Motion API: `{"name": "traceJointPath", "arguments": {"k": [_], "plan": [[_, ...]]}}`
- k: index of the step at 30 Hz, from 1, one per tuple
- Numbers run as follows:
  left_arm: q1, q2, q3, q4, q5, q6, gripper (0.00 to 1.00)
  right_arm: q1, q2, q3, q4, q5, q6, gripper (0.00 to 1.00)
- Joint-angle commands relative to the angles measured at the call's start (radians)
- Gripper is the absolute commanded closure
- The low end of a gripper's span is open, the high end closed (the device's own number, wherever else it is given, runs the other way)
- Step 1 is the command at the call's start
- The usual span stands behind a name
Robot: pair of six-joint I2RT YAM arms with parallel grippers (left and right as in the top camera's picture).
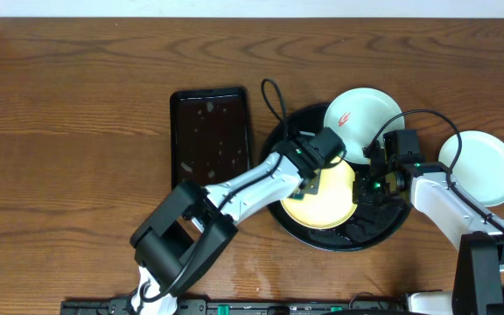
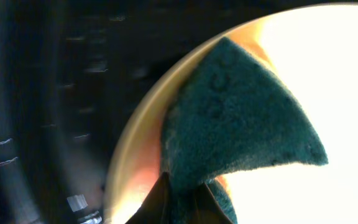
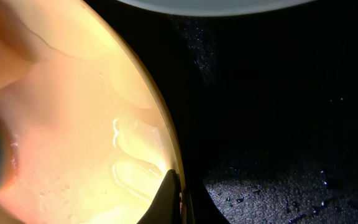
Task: Clean dirty plates on tray and stack at the side
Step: 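Scrub the yellow plate with the sponge in the left gripper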
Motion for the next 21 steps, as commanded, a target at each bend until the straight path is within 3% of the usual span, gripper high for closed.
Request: {"name": "traceJointPath", "arguments": {"k": [1, 4, 7, 15, 17, 21], "plan": [[0.013, 0.066, -0.027, 0.111, 0.37, -0.035, 0.92, -0.005, 0.034, -0.019, -0.011, 0.132, 0.003, 0.99], [0.001, 0.068, -0.027, 0.206, 0.529, -0.037, 0.93, -0.005, 0.034, -0.019, -0.011, 0.133, 0.003, 0.99], [-0.015, 0.068, -0.027, 0.236, 0.592, -0.043, 0.92, -0.005, 0.034, -0.019, -0.011, 0.132, 0.003, 0.99], [-0.017, 0.068, -0.03, 0.156, 0.604, -0.045, 0.92, -0.005, 0.034, -0.019, -0.012, 0.133, 0.003, 0.99], [-0.005, 0.068, -0.03, 0.092, 0.541, -0.045, 0.92, -0.005, 0.034, -0.019, -0.012, 0.133, 0.003, 0.99], [0.034, 0.068, -0.03, -0.044, 0.26, -0.046, 0.93, -0.005, 0.034, -0.019, -0.011, 0.133, 0.003, 0.99]]}}
